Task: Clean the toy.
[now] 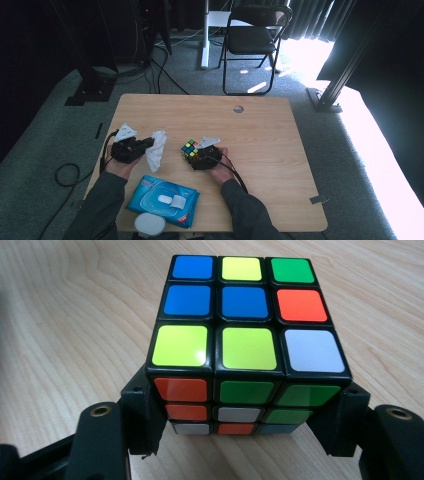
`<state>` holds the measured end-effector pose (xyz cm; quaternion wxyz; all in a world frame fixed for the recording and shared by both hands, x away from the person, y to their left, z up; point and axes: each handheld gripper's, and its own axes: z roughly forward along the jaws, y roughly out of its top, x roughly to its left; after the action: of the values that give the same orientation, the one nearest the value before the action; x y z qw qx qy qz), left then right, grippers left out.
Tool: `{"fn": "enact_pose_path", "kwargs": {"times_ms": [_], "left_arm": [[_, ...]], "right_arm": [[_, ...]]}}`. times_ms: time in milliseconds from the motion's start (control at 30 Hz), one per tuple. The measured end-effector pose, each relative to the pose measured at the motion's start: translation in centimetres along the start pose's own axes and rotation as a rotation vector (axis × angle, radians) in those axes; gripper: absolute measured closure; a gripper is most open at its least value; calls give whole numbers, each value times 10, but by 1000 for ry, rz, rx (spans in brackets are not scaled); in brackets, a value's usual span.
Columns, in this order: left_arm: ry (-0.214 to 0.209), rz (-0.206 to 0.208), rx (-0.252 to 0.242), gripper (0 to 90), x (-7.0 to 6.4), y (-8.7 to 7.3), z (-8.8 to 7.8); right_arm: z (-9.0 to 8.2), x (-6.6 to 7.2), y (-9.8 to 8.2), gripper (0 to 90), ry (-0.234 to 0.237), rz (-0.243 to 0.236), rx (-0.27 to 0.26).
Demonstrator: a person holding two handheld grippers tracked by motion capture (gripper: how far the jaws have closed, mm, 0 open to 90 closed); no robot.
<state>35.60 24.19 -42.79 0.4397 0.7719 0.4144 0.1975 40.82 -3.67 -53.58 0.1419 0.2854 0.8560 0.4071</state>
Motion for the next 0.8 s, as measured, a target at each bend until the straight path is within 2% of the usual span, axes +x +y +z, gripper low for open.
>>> {"fn": "enact_pose_path", "kwargs": {"times_ms": [467,800], "left_arm": [[-20,-2,0,874,-5,7,19],[-18,27,28,874,-11,11,33]], "right_arm": [[-2,5,6,338,26,-25,-18],[-2,7,8,339,30,-27,-12]]}}
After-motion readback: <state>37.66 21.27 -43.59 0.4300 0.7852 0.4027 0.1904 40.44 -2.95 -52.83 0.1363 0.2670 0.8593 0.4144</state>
